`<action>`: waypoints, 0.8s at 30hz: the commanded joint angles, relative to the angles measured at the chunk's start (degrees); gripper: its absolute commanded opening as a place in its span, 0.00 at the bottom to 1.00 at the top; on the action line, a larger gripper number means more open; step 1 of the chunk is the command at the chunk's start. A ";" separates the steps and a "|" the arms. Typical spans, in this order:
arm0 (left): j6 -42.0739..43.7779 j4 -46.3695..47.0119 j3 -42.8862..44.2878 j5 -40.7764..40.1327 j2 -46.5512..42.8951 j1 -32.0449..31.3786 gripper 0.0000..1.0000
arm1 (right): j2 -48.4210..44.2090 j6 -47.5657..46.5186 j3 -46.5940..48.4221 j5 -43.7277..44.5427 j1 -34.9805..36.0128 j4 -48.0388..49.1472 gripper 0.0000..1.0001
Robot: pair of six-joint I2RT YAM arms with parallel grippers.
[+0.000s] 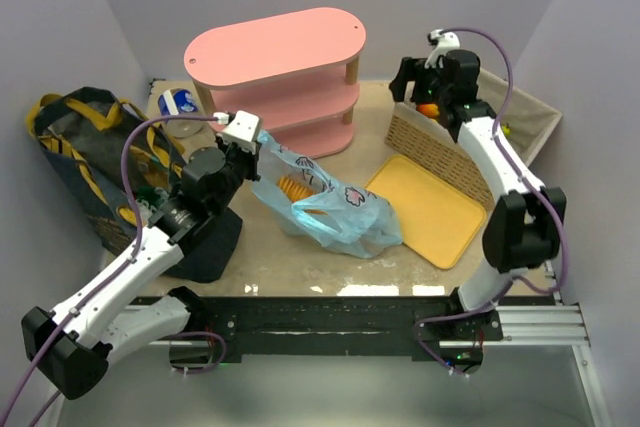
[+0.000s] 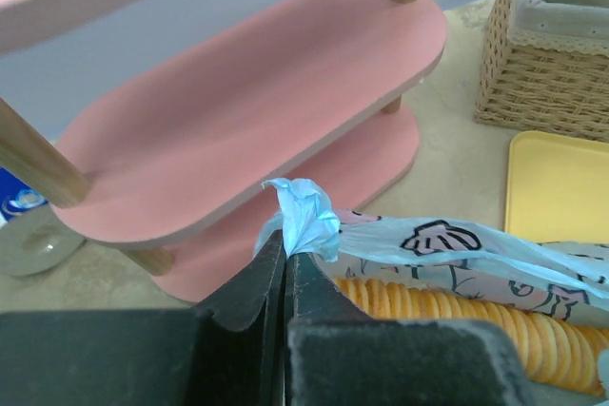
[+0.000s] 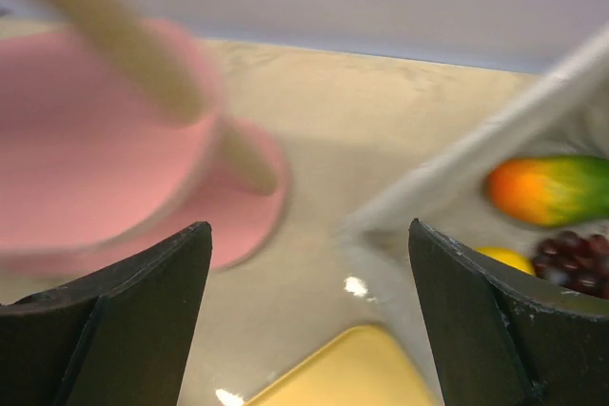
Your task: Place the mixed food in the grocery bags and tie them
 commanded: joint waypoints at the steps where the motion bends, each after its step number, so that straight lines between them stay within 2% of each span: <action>1: -4.23 11.43 -3.83 0.54 1.06 0.31 0.00 | 7.88 5.30 9.51 6.47 -6.50 -1.41 0.86; 5: -3.53 9.00 -1.30 1.69 4.05 0.22 0.00 | 16.23 5.22 18.03 17.26 -8.88 -4.67 0.88; 10: -3.61 -1.37 2.93 -1.04 8.88 0.22 0.00 | 23.09 4.43 21.40 20.45 -12.66 -9.51 0.95; 14: -4.14 -5.95 2.94 -1.04 10.12 0.40 0.00 | 23.63 3.46 17.01 24.06 -13.19 -9.87 0.98; 19: -5.37 -9.91 4.34 -0.60 10.21 0.31 0.00 | 22.05 7.05 10.61 27.30 -13.19 -16.97 0.97; 24: -3.53 -10.97 6.27 -0.60 11.70 0.84 0.00 | 16.69 13.20 2.86 23.02 -12.75 -18.65 0.96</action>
